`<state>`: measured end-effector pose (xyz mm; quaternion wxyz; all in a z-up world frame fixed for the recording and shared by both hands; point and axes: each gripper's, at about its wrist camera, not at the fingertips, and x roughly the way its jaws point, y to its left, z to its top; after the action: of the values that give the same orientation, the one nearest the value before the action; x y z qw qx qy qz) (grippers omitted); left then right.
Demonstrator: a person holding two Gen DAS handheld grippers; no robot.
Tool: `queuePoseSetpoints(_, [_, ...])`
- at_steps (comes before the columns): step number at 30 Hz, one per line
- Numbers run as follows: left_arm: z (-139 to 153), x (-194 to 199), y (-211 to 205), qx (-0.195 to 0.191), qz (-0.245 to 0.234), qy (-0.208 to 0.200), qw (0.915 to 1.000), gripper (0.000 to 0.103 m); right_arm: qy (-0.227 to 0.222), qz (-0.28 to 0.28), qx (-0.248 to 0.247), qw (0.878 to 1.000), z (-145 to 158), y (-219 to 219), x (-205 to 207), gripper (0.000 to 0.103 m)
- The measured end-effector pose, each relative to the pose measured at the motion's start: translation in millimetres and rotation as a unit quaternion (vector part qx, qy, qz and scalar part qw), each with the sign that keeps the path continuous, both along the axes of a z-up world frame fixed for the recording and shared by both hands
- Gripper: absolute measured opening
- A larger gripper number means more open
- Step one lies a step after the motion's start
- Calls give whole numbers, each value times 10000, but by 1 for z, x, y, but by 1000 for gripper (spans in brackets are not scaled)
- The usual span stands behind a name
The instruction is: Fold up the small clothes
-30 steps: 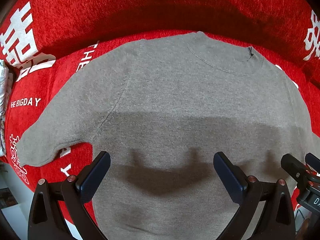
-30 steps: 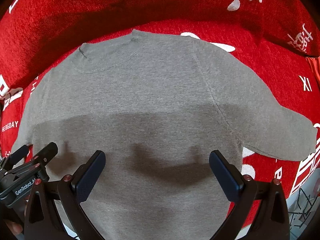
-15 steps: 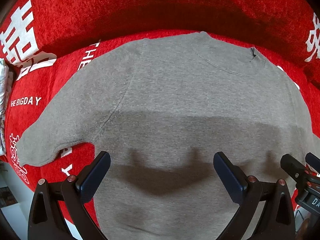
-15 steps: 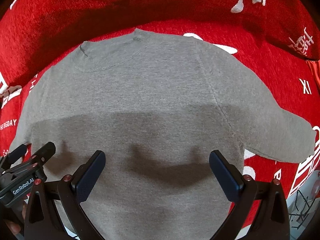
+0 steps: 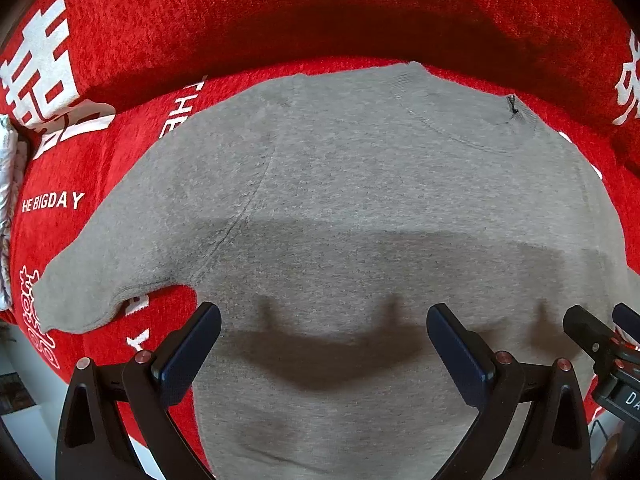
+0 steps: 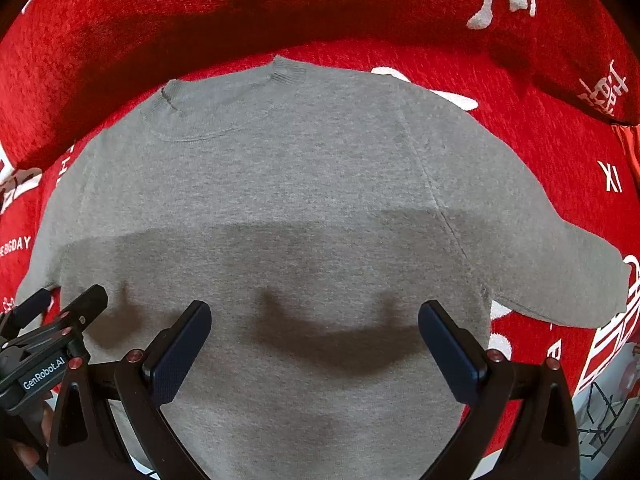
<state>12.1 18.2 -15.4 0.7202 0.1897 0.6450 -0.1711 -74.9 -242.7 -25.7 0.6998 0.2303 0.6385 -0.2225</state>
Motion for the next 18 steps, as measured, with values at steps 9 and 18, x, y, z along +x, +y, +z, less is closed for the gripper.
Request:
queuePoseSetpoints(9, [0, 3, 2, -14, 20, 2, 10000, 103, -3, 28, -5, 10000, 1, 3, 9, 103])
queuePoseSetpoints(18, [0, 3, 4, -41, 27, 23, 10000, 103, 41, 47, -35, 10000, 1, 6, 13, 103])
